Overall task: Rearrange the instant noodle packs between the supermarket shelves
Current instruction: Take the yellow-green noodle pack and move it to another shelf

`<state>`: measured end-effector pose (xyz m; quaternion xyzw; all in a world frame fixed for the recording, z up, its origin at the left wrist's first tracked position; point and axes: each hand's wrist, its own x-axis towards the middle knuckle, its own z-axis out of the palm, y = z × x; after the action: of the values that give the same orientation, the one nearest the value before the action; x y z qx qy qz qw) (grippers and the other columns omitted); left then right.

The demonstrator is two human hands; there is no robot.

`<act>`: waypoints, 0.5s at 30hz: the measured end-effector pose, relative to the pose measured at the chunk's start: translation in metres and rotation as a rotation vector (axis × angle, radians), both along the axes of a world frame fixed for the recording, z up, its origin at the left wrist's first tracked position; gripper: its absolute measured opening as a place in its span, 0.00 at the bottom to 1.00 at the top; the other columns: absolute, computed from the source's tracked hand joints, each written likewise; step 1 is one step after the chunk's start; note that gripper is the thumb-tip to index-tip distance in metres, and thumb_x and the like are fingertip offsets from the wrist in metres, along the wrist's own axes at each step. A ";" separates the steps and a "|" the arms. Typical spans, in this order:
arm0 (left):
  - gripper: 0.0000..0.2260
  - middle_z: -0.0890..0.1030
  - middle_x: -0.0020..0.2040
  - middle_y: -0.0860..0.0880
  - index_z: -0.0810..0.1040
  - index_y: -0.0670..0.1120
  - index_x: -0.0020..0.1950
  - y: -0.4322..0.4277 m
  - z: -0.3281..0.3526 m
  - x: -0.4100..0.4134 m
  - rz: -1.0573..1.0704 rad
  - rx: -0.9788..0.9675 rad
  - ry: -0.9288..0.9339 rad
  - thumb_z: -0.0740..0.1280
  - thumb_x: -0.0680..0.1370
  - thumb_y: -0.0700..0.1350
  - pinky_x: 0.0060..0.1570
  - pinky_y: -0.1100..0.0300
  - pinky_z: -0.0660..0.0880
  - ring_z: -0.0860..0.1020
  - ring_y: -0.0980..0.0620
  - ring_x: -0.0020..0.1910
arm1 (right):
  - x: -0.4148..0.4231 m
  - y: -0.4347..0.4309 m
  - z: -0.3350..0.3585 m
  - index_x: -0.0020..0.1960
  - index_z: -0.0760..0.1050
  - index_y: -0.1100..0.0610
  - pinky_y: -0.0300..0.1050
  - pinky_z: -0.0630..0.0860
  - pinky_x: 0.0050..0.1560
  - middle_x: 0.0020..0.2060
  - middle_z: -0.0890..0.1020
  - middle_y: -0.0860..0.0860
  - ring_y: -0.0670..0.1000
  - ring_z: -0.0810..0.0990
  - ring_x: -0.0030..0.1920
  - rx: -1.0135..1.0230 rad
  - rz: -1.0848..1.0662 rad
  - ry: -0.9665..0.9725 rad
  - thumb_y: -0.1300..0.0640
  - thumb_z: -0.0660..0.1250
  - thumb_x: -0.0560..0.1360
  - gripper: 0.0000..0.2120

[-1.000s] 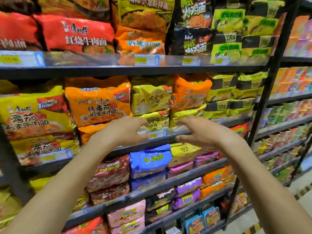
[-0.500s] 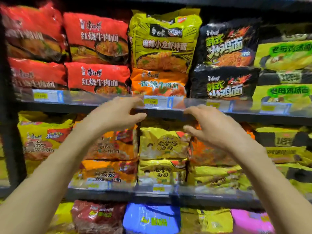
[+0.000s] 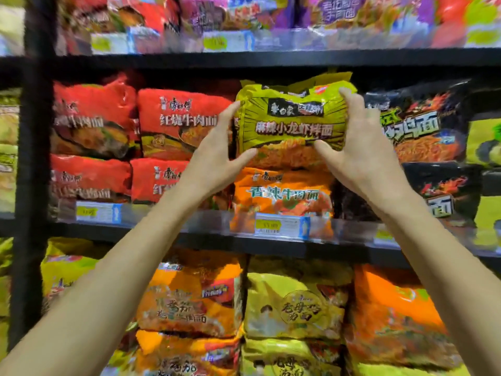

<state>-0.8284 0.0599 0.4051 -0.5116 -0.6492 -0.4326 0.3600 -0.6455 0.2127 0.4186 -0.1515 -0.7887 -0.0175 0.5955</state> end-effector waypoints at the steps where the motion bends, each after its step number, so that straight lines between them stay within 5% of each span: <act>1: 0.38 0.71 0.75 0.47 0.50 0.55 0.82 0.004 0.003 -0.005 -0.019 0.005 0.002 0.70 0.79 0.52 0.72 0.51 0.66 0.71 0.47 0.72 | -0.004 0.002 0.005 0.79 0.52 0.47 0.55 0.72 0.58 0.62 0.70 0.61 0.64 0.74 0.60 -0.010 -0.024 0.009 0.47 0.70 0.76 0.39; 7: 0.42 0.75 0.71 0.43 0.44 0.59 0.81 0.023 0.013 -0.026 -0.011 0.025 0.020 0.71 0.77 0.58 0.66 0.44 0.72 0.76 0.39 0.65 | -0.020 0.014 0.020 0.80 0.47 0.45 0.57 0.72 0.58 0.62 0.71 0.62 0.65 0.74 0.62 -0.043 -0.124 -0.049 0.39 0.72 0.72 0.46; 11: 0.49 0.81 0.56 0.38 0.37 0.60 0.80 0.037 0.010 -0.026 0.017 -0.021 0.014 0.73 0.75 0.59 0.56 0.41 0.77 0.78 0.36 0.50 | -0.023 0.021 0.016 0.80 0.41 0.44 0.56 0.74 0.57 0.63 0.72 0.63 0.64 0.76 0.61 -0.046 -0.134 -0.099 0.36 0.73 0.70 0.52; 15: 0.52 0.73 0.71 0.41 0.36 0.61 0.80 0.044 0.006 -0.030 -0.036 0.010 0.002 0.76 0.74 0.55 0.57 0.44 0.72 0.73 0.37 0.58 | -0.026 0.024 0.014 0.80 0.37 0.43 0.53 0.74 0.54 0.66 0.69 0.62 0.63 0.78 0.59 -0.050 -0.084 -0.124 0.39 0.78 0.66 0.60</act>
<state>-0.8582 0.1040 0.4111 -0.5219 -0.6373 -0.4417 0.3553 -0.6713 0.2366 0.4326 -0.1978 -0.8172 -0.0320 0.5404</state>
